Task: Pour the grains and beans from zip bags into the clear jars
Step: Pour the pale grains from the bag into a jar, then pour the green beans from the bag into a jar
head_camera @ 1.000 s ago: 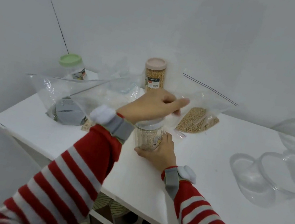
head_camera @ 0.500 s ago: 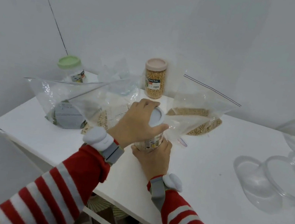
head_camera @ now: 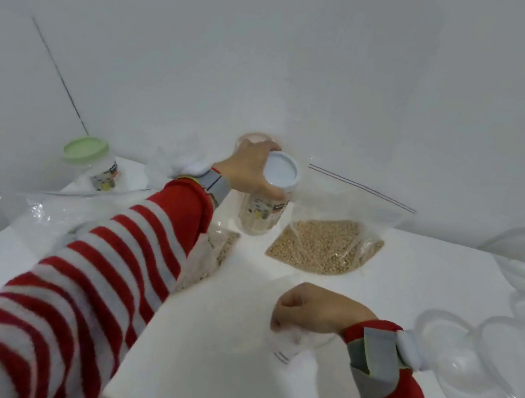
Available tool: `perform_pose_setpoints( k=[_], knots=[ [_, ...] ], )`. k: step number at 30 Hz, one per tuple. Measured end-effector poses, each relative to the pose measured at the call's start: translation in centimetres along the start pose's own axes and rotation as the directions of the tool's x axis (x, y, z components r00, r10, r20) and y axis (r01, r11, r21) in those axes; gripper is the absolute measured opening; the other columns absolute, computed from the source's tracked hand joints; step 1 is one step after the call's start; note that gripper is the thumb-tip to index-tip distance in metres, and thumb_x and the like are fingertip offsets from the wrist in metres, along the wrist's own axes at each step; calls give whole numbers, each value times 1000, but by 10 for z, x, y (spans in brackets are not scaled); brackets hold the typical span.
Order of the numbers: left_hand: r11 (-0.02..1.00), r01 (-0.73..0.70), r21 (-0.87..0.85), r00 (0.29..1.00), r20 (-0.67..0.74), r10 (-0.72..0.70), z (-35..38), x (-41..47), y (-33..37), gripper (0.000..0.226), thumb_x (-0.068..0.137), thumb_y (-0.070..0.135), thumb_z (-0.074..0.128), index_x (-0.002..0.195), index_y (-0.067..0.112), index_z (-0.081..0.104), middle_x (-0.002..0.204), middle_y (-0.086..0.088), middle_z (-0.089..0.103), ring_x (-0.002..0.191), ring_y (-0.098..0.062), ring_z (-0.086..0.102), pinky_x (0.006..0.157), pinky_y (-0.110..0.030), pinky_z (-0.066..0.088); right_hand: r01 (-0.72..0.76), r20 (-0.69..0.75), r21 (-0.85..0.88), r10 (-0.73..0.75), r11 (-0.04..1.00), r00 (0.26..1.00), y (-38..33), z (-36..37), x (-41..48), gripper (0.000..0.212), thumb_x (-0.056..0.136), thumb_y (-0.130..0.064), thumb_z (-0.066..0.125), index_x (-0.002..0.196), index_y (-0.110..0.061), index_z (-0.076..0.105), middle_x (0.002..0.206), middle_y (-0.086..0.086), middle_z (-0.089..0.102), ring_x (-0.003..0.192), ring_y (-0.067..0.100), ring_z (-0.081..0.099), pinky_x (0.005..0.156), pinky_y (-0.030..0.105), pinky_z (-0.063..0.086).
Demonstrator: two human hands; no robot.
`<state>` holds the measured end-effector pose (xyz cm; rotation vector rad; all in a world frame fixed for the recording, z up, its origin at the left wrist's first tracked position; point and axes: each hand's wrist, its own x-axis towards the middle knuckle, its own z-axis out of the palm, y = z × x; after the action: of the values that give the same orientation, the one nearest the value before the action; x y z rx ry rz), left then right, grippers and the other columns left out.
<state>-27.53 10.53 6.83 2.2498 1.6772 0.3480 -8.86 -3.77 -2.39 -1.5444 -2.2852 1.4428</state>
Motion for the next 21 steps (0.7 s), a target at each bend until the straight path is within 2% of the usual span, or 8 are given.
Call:
perform_pose_setpoints(
  k=[3, 7, 11, 13, 14, 16, 18, 21],
  knots=[
    [995, -53, 87, 996, 78, 46, -8, 54, -5, 96, 57, 62, 81, 135, 19, 44, 130, -2, 53, 117, -24, 53, 88, -35, 46, 16, 3, 68, -16, 998, 1000, -7, 3, 12, 29, 91, -34, 58, 63, -34, 67, 64, -23, 62, 64, -6, 52, 72, 19, 41],
    [963, -221, 157, 973, 110, 205, 11, 94, -4, 86, 73, 46, 80, 141, 14, 38, 136, -4, 49, 121, -27, 49, 98, -36, 33, -55, 52, 136, 48, 989, 998, -5, 2, 23, 24, 90, -33, 60, 68, -33, 68, 72, -21, 63, 77, -1, 56, 82, 18, 44],
    [828, -382, 410, 922, 114, 369, 21, 119, 7, 88, 74, 47, 77, 145, 13, 37, 146, -5, 34, 128, -30, 44, 107, -39, 32, 0, -5, 257, 1, 966, 1000, -9, -9, 31, 16, 89, -36, 59, 79, -31, 70, 80, -18, 65, 77, 1, 56, 79, 23, 43],
    [712, -467, 525, 855, 60, 516, 26, 125, 3, 84, 70, 49, 79, 139, 12, 47, 143, -5, 31, 122, -32, 49, 97, -40, 42, 37, -80, 291, -14, 956, 997, -14, -19, 34, 6, 87, -40, 68, 90, -34, 67, 94, -15, 65, 85, 2, 58, 80, 20, 43],
    [687, -486, 541, 838, 65, 542, 23, 122, 1, 84, 74, 50, 76, 143, 14, 44, 144, -6, 31, 121, -33, 47, 94, -40, 42, 57, -115, 308, -22, 950, 993, -17, -26, 35, 18, 83, -42, 74, 96, -36, 63, 101, -14, 64, 89, 3, 59, 81, 20, 46],
    [782, -495, 379, 861, 94, 500, 6, 108, -8, 87, 83, 54, 66, 153, 22, 26, 146, -10, 33, 121, -30, 44, 95, -39, 39, 108, -182, 309, -53, 945, 982, -27, -45, 38, 43, 75, -41, 82, 109, -40, 56, 111, -10, 62, 97, 10, 63, 87, 29, 53],
    [933, -360, -24, 909, 217, 357, -32, 88, -10, 89, 83, 65, 57, 154, 29, 17, 146, -4, 39, 122, -21, 46, 97, -32, 38, 165, -283, 288, -81, 943, 956, -40, -71, 35, 55, 78, -31, 81, 123, -44, 52, 119, -11, 61, 104, 9, 63, 93, 31, 53],
    [954, -60, -293, 823, 526, 213, -103, 52, -46, 86, 78, 69, 47, 152, 41, 15, 152, 7, 37, 135, -14, 41, 103, -33, 38, 347, -474, 212, -215, 914, 854, -84, -116, 62, 37, 87, -16, 73, 118, -32, 62, 114, -7, 68, 105, 12, 65, 94, 32, 52]
  ],
)
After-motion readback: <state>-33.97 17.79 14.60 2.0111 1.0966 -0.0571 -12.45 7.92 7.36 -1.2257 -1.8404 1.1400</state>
